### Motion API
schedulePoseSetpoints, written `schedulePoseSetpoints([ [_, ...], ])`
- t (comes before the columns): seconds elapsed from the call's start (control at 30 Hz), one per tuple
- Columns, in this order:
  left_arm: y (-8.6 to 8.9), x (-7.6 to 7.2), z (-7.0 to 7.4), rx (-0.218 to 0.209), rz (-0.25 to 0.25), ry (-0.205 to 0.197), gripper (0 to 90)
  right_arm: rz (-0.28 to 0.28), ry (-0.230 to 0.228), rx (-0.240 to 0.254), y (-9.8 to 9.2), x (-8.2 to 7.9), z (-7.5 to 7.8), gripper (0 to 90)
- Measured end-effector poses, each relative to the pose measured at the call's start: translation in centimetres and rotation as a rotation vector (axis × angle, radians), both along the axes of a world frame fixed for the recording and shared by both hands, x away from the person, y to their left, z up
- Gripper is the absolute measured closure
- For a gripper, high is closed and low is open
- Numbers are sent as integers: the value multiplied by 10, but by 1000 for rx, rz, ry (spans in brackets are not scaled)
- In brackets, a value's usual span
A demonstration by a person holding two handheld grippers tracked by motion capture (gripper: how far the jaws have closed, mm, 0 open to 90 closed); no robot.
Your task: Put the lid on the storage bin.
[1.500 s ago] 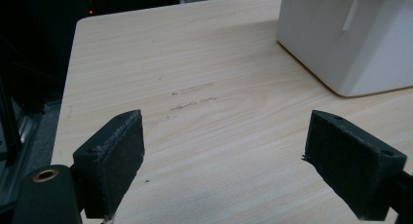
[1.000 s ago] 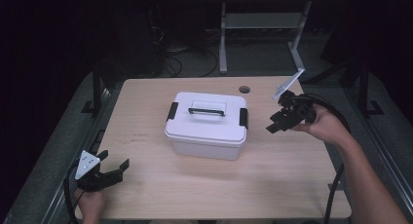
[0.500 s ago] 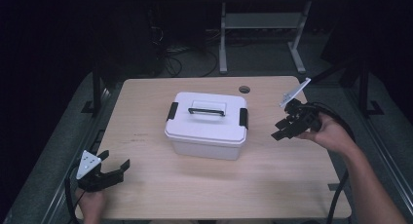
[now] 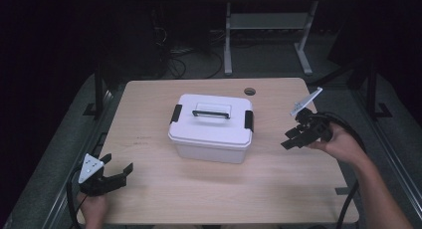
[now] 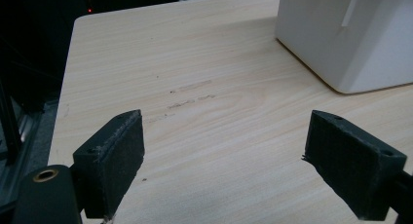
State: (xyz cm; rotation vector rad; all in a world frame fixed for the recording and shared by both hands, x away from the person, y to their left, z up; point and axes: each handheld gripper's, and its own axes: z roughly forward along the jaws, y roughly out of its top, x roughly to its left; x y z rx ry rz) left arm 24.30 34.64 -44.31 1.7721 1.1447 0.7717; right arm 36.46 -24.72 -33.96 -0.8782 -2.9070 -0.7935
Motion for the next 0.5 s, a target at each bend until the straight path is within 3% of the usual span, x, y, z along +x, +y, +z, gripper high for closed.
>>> schedulePoseSetpoints([
  [0.5,-2,1,-1,1,-4,3,137,-27,23,25,-14,-9,-20,483],
])
